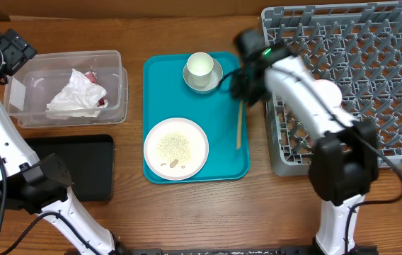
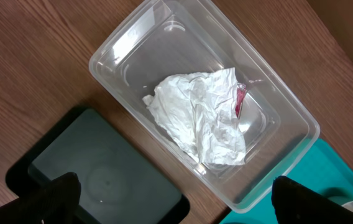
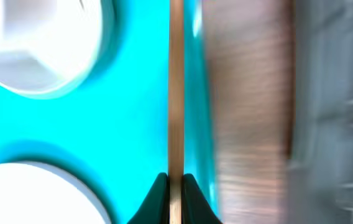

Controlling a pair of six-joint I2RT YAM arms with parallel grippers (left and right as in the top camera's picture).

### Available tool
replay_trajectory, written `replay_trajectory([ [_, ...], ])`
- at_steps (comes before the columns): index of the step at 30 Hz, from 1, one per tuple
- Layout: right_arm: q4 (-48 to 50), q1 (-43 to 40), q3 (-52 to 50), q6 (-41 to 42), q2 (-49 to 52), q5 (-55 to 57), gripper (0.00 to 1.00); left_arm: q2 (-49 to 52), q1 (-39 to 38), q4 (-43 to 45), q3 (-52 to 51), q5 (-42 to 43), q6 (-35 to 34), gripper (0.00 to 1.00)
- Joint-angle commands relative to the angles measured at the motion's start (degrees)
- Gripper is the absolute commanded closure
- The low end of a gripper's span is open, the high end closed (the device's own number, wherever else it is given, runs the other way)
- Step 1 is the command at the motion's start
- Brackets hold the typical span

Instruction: Sort waste into correct bins and load items into the dishwasher

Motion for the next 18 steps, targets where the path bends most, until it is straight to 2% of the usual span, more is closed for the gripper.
replay_trajectory([
  [1, -2.4, -5.3, 7.3, -9.9, -5.2, 0.8, 0.96, 0.3, -0.1, -0.1, 0.0, -0.3, 1.1, 0.0],
  [4, -3.5, -10.0, 9.1, -15.8, -6.3, 0.8, 0.96, 0.3, -0.1, -0.1, 0.0, -0.3, 1.1, 0.0],
  [11, -3.9, -16.9, 8.2, -22.5, -4.6, 0.8, 0.96, 0.3, -0.1, -0.1, 0.0, -0.3, 1.1, 0.0],
  [18, -3.3, -17.9, 8.2, -23.1, -0.7, 0.3, 0.96, 0.3, -0.1, -0.1, 0.0, -0.3, 1.1, 0.0],
])
